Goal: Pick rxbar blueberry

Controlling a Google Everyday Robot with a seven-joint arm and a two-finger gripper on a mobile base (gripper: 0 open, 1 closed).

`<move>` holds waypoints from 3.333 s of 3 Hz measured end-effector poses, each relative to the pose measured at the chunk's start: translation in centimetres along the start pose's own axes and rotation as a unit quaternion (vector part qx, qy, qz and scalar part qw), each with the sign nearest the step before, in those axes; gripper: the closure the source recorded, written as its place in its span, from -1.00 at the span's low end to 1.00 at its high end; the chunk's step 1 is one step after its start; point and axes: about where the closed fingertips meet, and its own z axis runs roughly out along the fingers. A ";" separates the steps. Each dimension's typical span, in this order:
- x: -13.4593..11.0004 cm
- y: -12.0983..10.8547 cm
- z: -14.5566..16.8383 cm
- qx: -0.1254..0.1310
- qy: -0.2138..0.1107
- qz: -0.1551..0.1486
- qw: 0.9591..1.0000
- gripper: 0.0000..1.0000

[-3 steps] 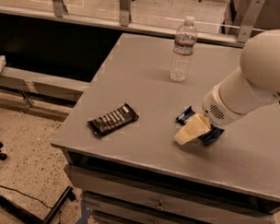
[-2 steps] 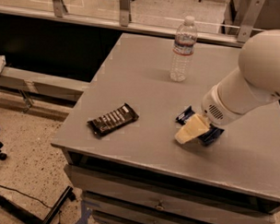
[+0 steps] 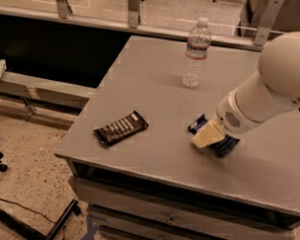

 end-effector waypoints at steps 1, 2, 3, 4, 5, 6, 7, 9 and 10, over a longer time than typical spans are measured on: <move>-0.1 0.0 -0.3 0.000 0.000 0.000 1.000 0.18; -0.1 0.0 -0.3 0.000 0.000 0.000 1.000 0.47; 0.1 -0.3 -1.2 0.000 -0.012 -0.002 1.000 0.94; 0.3 -0.8 -3.3 0.003 -0.034 -0.005 0.999 1.00; 0.4 -1.3 -6.0 0.008 -0.062 -0.007 0.998 1.00; 0.3 -1.9 -8.4 0.015 -0.089 -0.009 0.996 1.00; -0.2 -2.3 -10.1 0.016 -0.113 -0.012 0.993 1.00; -1.3 -2.5 -12.4 0.015 -0.149 -0.015 0.989 1.00; -1.9 -2.7 -13.9 0.017 -0.174 -0.021 0.984 1.00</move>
Offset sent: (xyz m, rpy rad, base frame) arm -0.0024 -0.0091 0.0020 0.0192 -0.0090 -0.0057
